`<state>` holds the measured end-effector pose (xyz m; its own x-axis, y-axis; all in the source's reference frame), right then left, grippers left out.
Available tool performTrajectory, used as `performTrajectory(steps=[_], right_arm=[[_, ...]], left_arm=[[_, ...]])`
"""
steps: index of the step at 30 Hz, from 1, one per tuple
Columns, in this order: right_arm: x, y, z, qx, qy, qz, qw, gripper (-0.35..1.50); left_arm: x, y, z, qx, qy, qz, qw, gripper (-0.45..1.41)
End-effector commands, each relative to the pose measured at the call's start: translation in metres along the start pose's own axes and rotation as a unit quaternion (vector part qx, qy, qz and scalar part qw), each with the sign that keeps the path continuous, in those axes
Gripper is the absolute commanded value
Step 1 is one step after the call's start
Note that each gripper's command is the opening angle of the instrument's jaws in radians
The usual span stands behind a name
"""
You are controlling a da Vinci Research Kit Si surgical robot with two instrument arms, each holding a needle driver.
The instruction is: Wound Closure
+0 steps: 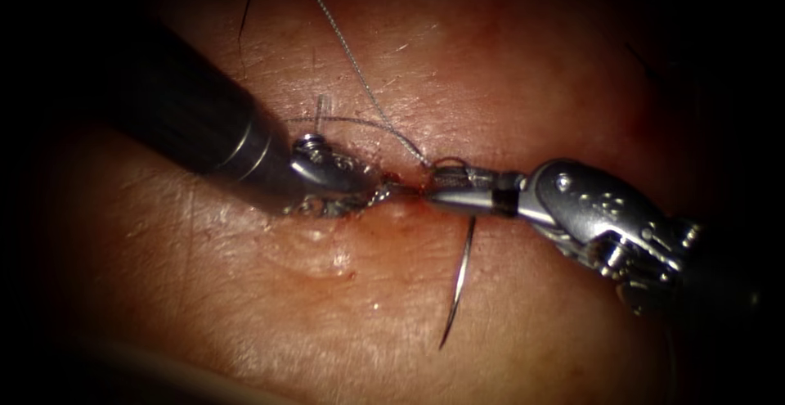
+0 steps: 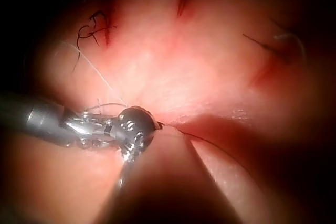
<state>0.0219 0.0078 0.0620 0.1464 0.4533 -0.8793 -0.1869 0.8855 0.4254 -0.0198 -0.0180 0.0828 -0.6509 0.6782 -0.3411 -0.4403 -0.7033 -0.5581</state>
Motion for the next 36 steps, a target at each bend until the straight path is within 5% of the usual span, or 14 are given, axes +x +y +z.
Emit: performTrajectory(steps=[1,10,16,22,26,32,34,36], right_arm=[[-0.0006,-0.0002,0.0004,-0.001,0.0,0.002,1.0,-0.35],[-0.0005,-0.0005,0.0002,0.0,0.0,0.002,1.0,-0.35],[-0.0006,-0.0006,0.0001,-0.001,0.003,0.001,1.0,-0.35],[-0.0007,-0.0002,0.0,0.0,0.003,0.001,1.0,-0.35],[-0.0009,0.0005,0.0,-0.002,0.003,0.002,1.0,-0.35],[-0.0009,0.0002,0.0,0.0,0.003,0.002,1.0,-0.35],[-0.0008,-0.0001,0.0,0.001,0.003,-0.001,1.0,-0.35],[-0.0007,-0.0002,0.0,0.001,0.003,-0.001,1.0,-0.35]], left_arm=[[-0.0005,0.0001,0.001,0.002,-0.013,0.004,1.0,-0.45],[-0.0008,-0.0001,0.0036,0.005,-0.082,0.04,0.996,-0.45],[-0.0003,-0.0001,0.0033,-0.075,-0.173,0.068,0.98,-0.45],[0.0015,-0.0005,-0.0002,-0.2,-0.178,0.076,0.96,-0.45],[0.0025,-0.0002,-0.0017,-0.225,-0.17,0.084,0.956,-0.45],[0.0022,0.0,-0.0012,-0.224,-0.168,0.089,0.956,-0.45],[0.0023,-0.0003,-0.0007,-0.201,-0.167,0.09,0.961,-0.21],[0.0027,-0.0008,-0.0006,-0.191,-0.162,0.084,0.964,-0.23]])
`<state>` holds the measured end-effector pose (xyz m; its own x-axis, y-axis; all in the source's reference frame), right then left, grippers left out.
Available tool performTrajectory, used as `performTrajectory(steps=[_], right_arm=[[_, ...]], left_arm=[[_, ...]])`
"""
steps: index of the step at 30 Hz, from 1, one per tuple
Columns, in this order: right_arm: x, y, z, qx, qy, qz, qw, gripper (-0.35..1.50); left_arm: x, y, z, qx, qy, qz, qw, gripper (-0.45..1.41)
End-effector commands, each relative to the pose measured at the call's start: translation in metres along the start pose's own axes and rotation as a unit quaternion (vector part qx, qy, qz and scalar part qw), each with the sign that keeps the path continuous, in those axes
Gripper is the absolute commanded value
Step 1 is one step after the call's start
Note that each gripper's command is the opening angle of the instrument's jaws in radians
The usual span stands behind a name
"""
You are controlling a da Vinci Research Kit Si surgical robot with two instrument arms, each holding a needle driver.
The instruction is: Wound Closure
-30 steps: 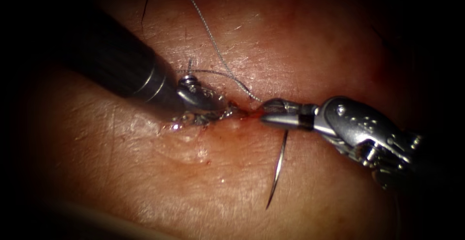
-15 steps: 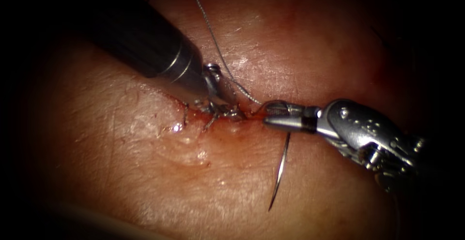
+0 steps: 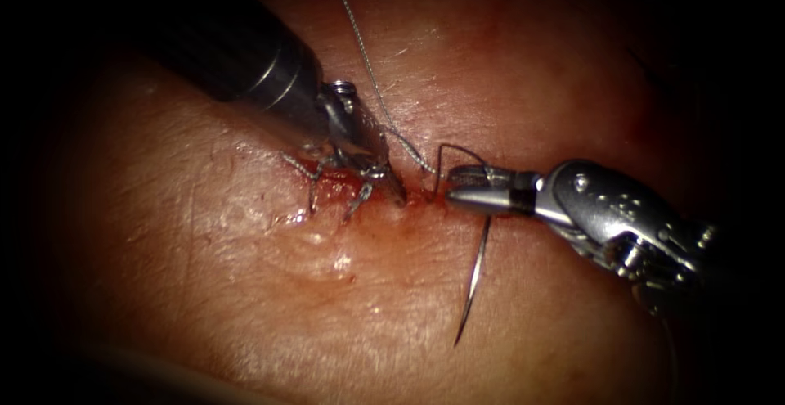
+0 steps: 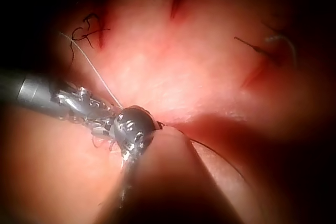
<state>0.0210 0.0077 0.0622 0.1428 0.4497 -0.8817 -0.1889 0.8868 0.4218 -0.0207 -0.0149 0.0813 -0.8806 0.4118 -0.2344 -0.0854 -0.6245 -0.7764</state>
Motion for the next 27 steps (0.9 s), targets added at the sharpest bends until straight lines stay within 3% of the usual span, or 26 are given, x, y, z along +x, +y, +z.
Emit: performTrajectory(steps=[1,3,9,22,27], right_arm=[[-0.0004,-0.0004,0.0009,0.002,0.001,0.0,1.0,-0.35],[-0.0004,-0.0004,0.0009,0.002,0.001,0.0,1.0,-0.35],[-0.0003,-0.0008,0.0013,0.003,0.002,0.0,1.0,-0.35],[-0.0005,-0.0012,0.0013,0.007,0.002,-0.001,1.0,-0.35],[-0.0006,-0.0012,0.0012,0.007,0.002,-0.002,1.0,-0.35]], left_arm=[[-0.0002,-0.0003,0.0006,0.006,0.004,-0.007,1.0,-0.28],[-0.0001,-0.001,0.0,0.026,0.017,-0.026,0.999,-0.45],[0.0002,-0.002,0.0002,0.106,0.031,-0.044,0.993,-0.45],[0.001,-0.002,0.006,0.103,0.024,-0.04,0.994,-0.45],[0.001,-0.0023,0.0059,0.065,-0.005,-0.032,0.997,-0.43]])
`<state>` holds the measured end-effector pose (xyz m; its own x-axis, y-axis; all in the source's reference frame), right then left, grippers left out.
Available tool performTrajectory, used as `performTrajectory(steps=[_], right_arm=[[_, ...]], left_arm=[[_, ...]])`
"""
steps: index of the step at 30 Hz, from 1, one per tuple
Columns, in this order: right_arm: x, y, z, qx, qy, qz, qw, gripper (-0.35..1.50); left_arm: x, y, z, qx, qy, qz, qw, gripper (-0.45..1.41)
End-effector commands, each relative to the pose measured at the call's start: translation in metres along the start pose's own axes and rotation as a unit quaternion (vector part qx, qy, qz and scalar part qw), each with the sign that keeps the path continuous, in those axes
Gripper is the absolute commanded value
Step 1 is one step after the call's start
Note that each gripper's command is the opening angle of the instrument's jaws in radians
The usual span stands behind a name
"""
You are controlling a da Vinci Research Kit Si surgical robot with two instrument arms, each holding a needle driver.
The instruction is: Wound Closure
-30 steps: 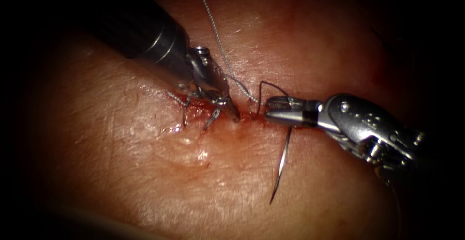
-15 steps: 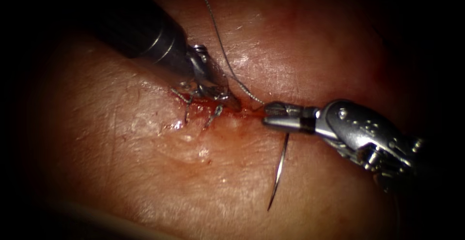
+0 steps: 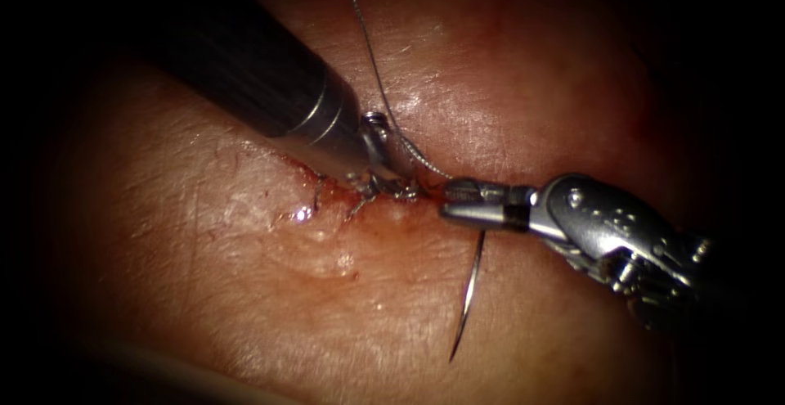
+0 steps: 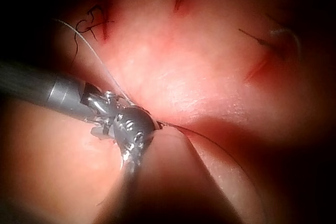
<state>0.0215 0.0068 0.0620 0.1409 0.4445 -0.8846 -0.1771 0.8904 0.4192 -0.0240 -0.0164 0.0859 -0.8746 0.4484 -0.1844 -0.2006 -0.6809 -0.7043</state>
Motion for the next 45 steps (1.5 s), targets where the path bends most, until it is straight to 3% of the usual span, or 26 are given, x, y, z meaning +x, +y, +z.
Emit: performTrajectory(steps=[1,2,4,5,8,10,17,23,26,35,45], right_arm=[[-0.0004,-0.0003,0.0009,0.002,0.001,0.001,1.0,-0.35],[-0.0004,-0.0003,0.0009,0.002,0.001,0.001,1.0,-0.35],[-0.0004,-0.0003,0.0009,0.002,0.001,0.001,1.0,-0.35],[-0.0004,-0.0003,0.0008,0.002,0.001,0.001,1.0,-0.35],[-0.0005,-0.0002,0.0006,0.002,0.001,0.001,1.0,-0.35],[-0.0005,0.0,0.0004,0.003,0.001,0.001,1.0,-0.35],[-0.0004,0.0012,0.0003,-0.002,0.001,0.004,1.0,-0.35],[0.002,0.0076,0.0017,-0.025,-0.001,-0.034,0.999,-0.35],[0.0004,0.0102,0.0031,-0.037,-0.005,-0.064,0.997,-0.35],[-0.0019,0.01,0.005,-0.049,-0.018,-0.159,0.986,-0.35],[-0.0021,0.0105,0.0074,-0.047,-0.026,-0.218,0.975,-0.35]], left_arm=[[-0.0002,0.0001,0.0005,-0.012,-0.011,-0.002,1.0,-0.18],[-0.0002,0.0002,0.0004,-0.04,-0.021,-0.002,0.999,0.31],[-0.0004,0.0005,0.0003,-0.085,-0.032,0.002,0.996,0.49],[-0.0007,0.0009,0.0002,-0.102,-0.04,0.012,0.994,0.69],[-0.0013,0.0017,0.0002,-0.123,-0.049,0.031,0.991,0.89],[-0.002,0.0025,-0.0002,-0.161,-0.062,0.048,0.984,0.91],[-0.0031,0.0036,-0.0013,-0.189,-0.089,0.047,0.977,0.91],[-0.0029,0.0032,-0.0021,-0.177,-0.09,0.051,0.979,0.86],[-0.0032,0.003,-0.0018,-0.169,-0.09,0.052,0.98,0.79],[-0.0034,0.0031,-0.0016,-0.164,-0.08,0.054,0.982,0.71],[-0.0038,0.0032,-0.0007,-0.167,-0.074,0.062,0.981,0.61]])
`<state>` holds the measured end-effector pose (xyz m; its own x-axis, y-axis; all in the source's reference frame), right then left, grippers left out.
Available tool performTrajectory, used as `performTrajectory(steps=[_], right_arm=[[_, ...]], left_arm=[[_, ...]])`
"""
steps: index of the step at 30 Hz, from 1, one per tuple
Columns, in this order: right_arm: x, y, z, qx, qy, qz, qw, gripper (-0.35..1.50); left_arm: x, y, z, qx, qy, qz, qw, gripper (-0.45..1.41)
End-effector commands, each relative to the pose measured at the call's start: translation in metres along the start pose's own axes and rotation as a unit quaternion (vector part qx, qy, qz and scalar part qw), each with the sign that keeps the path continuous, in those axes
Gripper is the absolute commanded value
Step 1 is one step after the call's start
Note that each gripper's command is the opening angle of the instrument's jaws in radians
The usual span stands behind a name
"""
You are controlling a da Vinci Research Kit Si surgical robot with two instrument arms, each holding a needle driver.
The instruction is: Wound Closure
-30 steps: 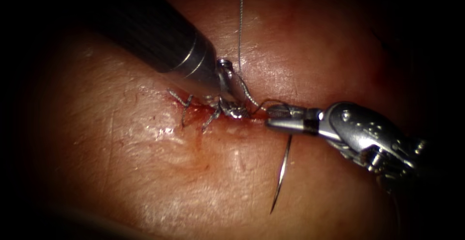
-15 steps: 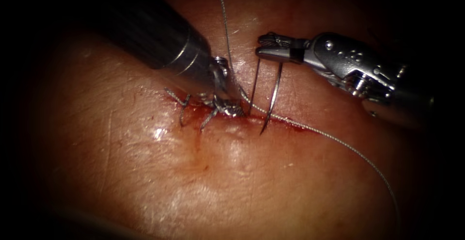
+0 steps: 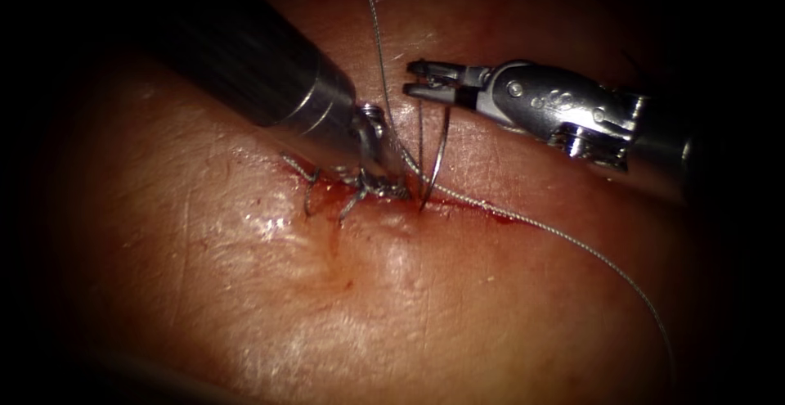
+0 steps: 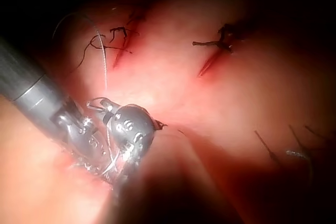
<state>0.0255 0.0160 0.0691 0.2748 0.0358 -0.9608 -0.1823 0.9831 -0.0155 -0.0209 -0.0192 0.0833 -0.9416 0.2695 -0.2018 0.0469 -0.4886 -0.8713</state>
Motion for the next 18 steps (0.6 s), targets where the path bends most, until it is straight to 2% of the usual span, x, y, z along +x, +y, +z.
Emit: performTrajectory(steps=[1,7,11,18], right_arm=[[-0.0005,-0.0002,0.0013,0.003,0.004,-0.004,1.0,-0.35],[-0.0014,0.0005,0.0014,0.015,0.025,-0.039,0.999,-0.35],[-0.002,-0.0008,0.0014,0.034,0.041,-0.062,0.997,-0.35],[-0.001,-0.0023,0.0018,0.043,0.057,-0.073,0.995,-0.35]], left_arm=[[-0.0002,-0.0002,0.0009,-0.002,0.0,0.001,1.0,0.59],[-0.0008,0.0,0.0007,-0.002,-0.002,0.0,1.0,0.57],[-0.001,-0.0001,0.0006,-0.002,-0.001,0.003,1.0,0.57],[-0.0007,-0.0003,0.0006,-0.003,0.002,0.004,1.0,0.56]])
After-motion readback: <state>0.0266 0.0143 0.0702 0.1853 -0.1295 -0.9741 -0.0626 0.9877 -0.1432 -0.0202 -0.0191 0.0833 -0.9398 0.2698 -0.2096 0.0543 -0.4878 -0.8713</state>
